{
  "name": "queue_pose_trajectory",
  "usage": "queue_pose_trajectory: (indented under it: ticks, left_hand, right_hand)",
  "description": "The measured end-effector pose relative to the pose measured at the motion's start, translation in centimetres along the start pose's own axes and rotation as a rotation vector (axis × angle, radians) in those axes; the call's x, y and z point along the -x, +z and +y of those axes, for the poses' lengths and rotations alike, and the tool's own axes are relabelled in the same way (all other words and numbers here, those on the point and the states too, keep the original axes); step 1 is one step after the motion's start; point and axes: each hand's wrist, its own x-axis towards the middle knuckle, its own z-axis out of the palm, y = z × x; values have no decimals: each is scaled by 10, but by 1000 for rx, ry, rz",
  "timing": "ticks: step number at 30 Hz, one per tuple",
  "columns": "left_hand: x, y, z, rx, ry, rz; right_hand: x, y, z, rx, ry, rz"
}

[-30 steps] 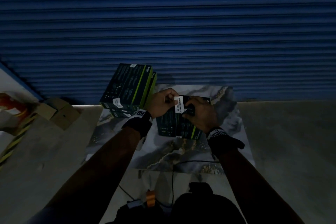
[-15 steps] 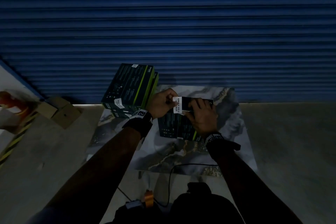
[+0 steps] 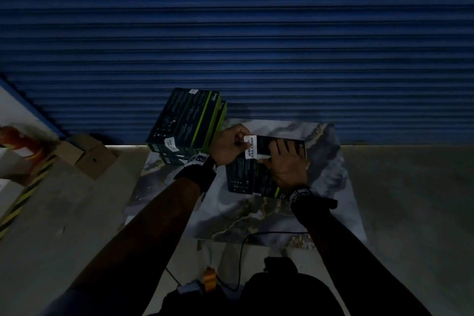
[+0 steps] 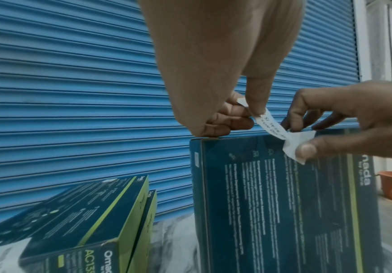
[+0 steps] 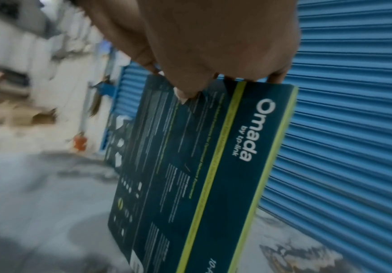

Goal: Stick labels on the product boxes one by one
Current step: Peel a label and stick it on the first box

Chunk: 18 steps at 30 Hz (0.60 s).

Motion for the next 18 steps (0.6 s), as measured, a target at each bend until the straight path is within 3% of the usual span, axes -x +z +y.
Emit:
queue_pose_trajectory:
  ticks: [4, 10, 13, 18]
  left_hand:
    - [0, 0, 2, 13, -21, 12]
    - [0, 5, 12, 66, 48, 15]
    - [1, 8, 17, 109, 70, -26]
    - [1, 12, 14, 86, 70, -5]
  right_hand:
    - [1, -3, 8, -139, 38, 19]
    - [-15, -16, 20, -575, 14, -86]
    - [-21, -14, 11, -544, -28, -117]
    - [-24, 12, 11, -572, 39, -97]
